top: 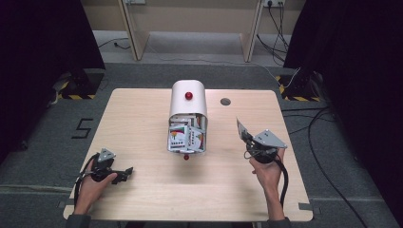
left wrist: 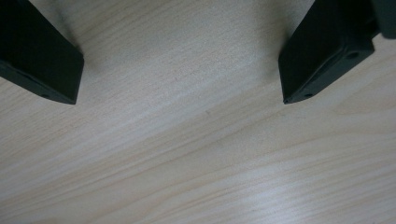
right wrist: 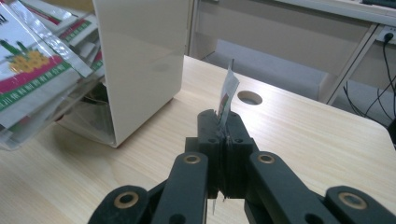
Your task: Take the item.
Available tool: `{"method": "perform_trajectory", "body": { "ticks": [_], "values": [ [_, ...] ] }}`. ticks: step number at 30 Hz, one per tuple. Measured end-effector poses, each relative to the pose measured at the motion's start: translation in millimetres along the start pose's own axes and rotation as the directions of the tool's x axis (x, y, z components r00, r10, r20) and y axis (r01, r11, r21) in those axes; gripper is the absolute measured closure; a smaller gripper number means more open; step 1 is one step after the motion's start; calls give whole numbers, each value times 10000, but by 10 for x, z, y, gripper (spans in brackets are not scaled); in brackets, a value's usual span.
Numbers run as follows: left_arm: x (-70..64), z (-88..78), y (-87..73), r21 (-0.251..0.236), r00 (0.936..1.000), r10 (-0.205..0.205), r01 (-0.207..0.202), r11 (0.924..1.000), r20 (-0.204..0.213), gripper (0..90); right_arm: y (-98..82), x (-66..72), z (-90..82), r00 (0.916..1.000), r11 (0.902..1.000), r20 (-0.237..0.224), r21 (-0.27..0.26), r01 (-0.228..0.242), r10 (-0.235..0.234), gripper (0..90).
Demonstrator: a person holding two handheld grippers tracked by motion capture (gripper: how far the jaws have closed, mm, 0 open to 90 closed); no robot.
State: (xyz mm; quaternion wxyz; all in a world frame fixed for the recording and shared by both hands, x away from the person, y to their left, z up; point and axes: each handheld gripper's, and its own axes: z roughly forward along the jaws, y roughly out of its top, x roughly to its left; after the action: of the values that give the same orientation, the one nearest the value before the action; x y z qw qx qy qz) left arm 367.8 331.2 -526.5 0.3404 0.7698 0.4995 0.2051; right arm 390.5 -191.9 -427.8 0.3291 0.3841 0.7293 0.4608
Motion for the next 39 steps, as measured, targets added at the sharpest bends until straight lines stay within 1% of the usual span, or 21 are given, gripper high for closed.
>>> {"method": "perform_trajectory", "body": {
  "ticks": [10, 17, 19, 20, 22, 23, 31, 34, 36, 39],
  "values": [
    [0, 0, 0, 1, 10000, 3, -3, 10000, 1, 0, -127, -10, 139, 10000, 9988, 26, 479, -36, 35, 887],
    [1, 0, 0, 4, 10000, 6, -6, 10000, 4, 0, -224, -13, 232, 10000, 9962, 12, 874, -35, 34, 888],
    [0, 0, 0, 5, 10000, 5, -5, 10000, 2, 0, -277, -10, 289, 10000, 9943, -43, 1067, 10, -5, 887],
    [0, 0, 0, 5, 10000, 5, -5, 10000, 2, 0, -277, -10, 289, 10000, 9943, -43, 1067, 10, -5, 887],
    [1, 0, 0, 4, 10000, 7, -7, 10000, 2, 0, -315, 10, 323, 9999, 9922, -73, 1244, 79, -71, 887],
    [1, 0, 0, 4, 10000, 8, -8, 10000, 0, 0, -337, 26, 354, 9997, 9900, -66, 1392, 226, -218, 887],
    [1, 0, 0, 6, 10000, 6, -6, 10000, 0, 0, -412, 55, 437, 9988, 9828, -22, 1786, 480, -484, 887],
    [0, 0, 0, 4, 10000, 3, -3, 10000, 1, 0, -469, 63, 483, 9987, 9782, -91, 2012, 519, -511, 885],
    [0, 0, 0, 5, 10000, 5, -5, 10000, 1, 0, -477, 69, 491, 9984, 9770, -120, 2053, 568, -555, 884],
    [1, 0, 0, 5, 10000, 6, -6, 10000, 2, 0, -492, 100, 519, 9974, 9740, -286, 2153, 701, -655, 879]
  ]
}}
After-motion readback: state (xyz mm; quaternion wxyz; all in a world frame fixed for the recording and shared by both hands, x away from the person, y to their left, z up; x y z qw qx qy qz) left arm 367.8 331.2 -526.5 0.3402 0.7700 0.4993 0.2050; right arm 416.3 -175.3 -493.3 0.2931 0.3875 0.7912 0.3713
